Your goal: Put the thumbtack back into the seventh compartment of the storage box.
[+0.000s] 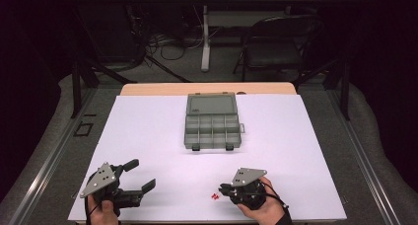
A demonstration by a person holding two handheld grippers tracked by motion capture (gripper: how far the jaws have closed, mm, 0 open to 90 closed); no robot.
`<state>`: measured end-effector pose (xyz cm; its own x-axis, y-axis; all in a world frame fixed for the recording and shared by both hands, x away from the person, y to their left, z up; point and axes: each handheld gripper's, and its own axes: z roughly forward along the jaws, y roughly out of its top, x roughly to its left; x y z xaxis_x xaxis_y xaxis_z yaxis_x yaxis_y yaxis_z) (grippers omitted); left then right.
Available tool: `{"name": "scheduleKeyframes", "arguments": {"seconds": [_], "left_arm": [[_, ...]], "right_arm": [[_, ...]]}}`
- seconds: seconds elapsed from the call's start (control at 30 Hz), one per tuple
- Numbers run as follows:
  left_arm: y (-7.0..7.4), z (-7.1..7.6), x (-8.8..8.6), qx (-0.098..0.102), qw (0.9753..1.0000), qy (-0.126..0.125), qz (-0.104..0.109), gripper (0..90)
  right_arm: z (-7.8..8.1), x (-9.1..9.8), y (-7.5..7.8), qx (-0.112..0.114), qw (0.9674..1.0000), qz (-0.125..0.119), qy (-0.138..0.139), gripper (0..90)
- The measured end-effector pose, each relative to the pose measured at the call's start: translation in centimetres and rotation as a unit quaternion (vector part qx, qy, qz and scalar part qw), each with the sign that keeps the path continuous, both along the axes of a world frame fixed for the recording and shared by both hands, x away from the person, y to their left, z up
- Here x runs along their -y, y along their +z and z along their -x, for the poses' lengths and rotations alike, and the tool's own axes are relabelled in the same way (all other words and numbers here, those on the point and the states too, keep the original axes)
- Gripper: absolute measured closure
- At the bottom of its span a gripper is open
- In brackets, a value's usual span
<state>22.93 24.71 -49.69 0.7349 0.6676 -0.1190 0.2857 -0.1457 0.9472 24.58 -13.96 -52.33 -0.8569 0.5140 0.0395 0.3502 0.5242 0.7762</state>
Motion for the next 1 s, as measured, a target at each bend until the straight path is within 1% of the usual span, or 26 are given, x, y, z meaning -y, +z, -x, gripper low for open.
{"name": "scheduleKeyframes", "arguments": {"seconds": [0.03,0.07,0.1,0.17,0.33,0.5,0.63,0.67,0.7,0.83,0.9,0.93,0.97,1.0], "left_arm": [[0.0,0.0,0.0,0.000,1.0000,0.000,0.000,11.2],[0.0,0.0,0.0,0.000,1.0000,0.001,0.000,11.2],[0.0,0.0,0.0,0.000,1.0000,0.001,0.000,11.2],[0.0,0.0,0.0,0.000,1.0000,0.001,0.001,11.2],[0.0,0.0,-0.1,-0.001,1.0000,0.001,0.001,11.2],[0.0,-0.1,-0.1,-0.002,1.0000,0.000,0.003,11.2],[0.0,0.0,-0.1,-0.002,1.0000,0.000,0.002,11.2],[0.0,-0.1,-0.1,-0.002,1.0000,-0.003,0.003,11.2],[0.0,-0.1,-0.1,-0.001,1.0000,-0.002,0.003,11.2],[0.0,0.0,-0.2,-0.001,1.0000,0.002,0.005,11.2],[0.0,0.0,-0.2,0.000,1.0000,0.002,0.005,11.2],[0.0,0.0,-0.2,0.000,1.0000,0.001,0.005,11.2],[0.0,0.0,-0.2,0.000,1.0000,0.001,0.004,11.2],[0.0,0.0,-0.2,0.000,1.0000,0.001,0.004,11.2]], "right_arm": [[-0.2,0.0,0.3,0.001,1.0000,-0.004,-0.003,83.4],[-0.9,0.0,0.9,0.006,0.9999,-0.008,-0.005,83.4],[-0.9,0.0,0.9,0.006,0.9999,-0.008,-0.005,83.4],[-1.6,-0.1,1.6,0.014,0.9998,-0.008,-0.007,83.3],[-3.7,-0.4,3.1,0.022,0.9996,-0.010,-0.016,83.3],[-5.8,-0.7,4.4,0.025,0.9992,-0.011,-0.030,83.3],[-7.4,-1.0,5.2,0.023,0.9988,-0.004,-0.044,83.3],[-8.2,-1.2,5.5,0.022,0.9985,0.001,-0.050,83.4],[-8.2,-1.2,5.5,0.022,0.9985,0.001,-0.050,83.4],[-9.6,-1.6,5.8,0.023,0.9977,0.006,-0.063,83.3],[-10.2,-1.8,5.8,0.020,0.9972,0.012,-0.071,83.3],[-10.8,-2.0,5.7,0.019,0.9968,0.018,-0.075,83.3],[-10.8,-2.0,5.7,0.019,0.9968,0.018,-0.075,83.3],[-11.4,-2.1,5.5,0.015,0.9964,0.022,-0.081,83.3]]}}
